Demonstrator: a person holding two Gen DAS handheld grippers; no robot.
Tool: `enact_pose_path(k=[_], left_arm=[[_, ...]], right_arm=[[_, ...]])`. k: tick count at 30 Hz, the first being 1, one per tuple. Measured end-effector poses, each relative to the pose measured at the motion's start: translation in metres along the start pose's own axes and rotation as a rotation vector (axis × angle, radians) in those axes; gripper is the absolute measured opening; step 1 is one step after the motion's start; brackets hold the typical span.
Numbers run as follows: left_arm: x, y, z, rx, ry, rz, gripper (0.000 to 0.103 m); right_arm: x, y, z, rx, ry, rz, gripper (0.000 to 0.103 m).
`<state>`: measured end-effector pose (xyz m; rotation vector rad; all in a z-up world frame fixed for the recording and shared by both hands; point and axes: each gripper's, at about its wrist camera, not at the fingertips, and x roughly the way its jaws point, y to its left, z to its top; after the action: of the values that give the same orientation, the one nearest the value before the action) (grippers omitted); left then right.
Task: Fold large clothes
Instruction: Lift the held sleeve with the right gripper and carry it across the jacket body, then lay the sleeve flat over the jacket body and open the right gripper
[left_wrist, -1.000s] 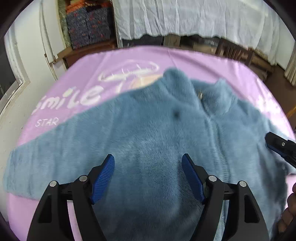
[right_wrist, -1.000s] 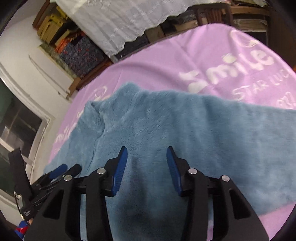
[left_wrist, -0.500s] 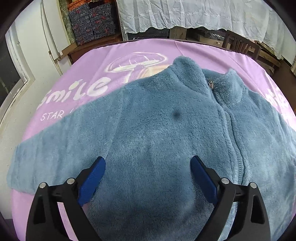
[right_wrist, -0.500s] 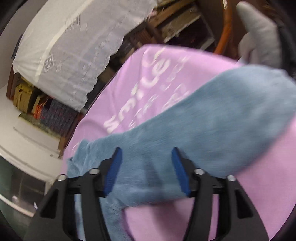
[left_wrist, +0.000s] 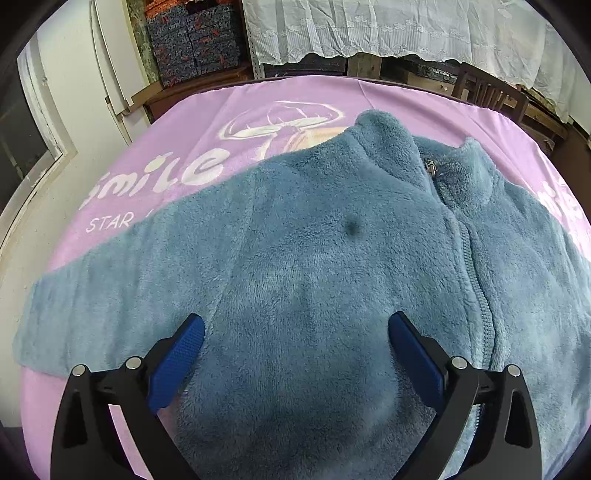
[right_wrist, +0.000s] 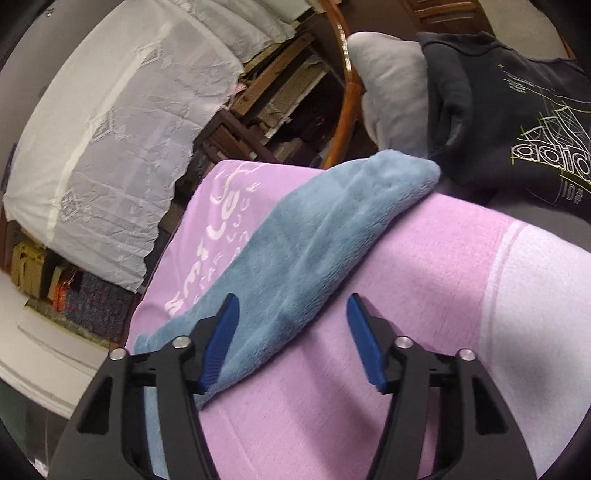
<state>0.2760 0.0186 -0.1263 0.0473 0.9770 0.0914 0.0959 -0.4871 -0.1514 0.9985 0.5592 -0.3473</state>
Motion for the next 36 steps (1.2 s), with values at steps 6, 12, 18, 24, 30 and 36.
enact_pose_path(k=[6,12,18,24,30,36], left_arm=[[0.0,-0.001,0.0,-0.001,0.0,-0.001,0.1],[0.0,-0.001,0.0,-0.001,0.001,0.0,0.1],[-0.004,0.003,0.002,0.004,0.021,-0.024,0.1],[-0.01,0.011,0.004,-0.027,0.015,-0.048,0.1],[-0.002,0.003,0.001,0.012,0.027,-0.008,0.1],[-0.001,0.008,0.002,-0.011,0.041,-0.039,0.1]], right_arm=[[0.019,-0.009,0.017,0.185,-0.012,0.013,0.04],[0.03,0.003,0.017,0.137,-0.055,-0.014,0.04],[0.025,-0.014,0.02,0.207,-0.069,0.042,0.023],[0.024,-0.018,0.025,0.211,-0.092,0.043,0.019],[0.024,-0.005,0.025,0.117,-0.105,-0.014,0.008],[0.018,0.06,0.006,-0.145,-0.127,0.016,0.007]])
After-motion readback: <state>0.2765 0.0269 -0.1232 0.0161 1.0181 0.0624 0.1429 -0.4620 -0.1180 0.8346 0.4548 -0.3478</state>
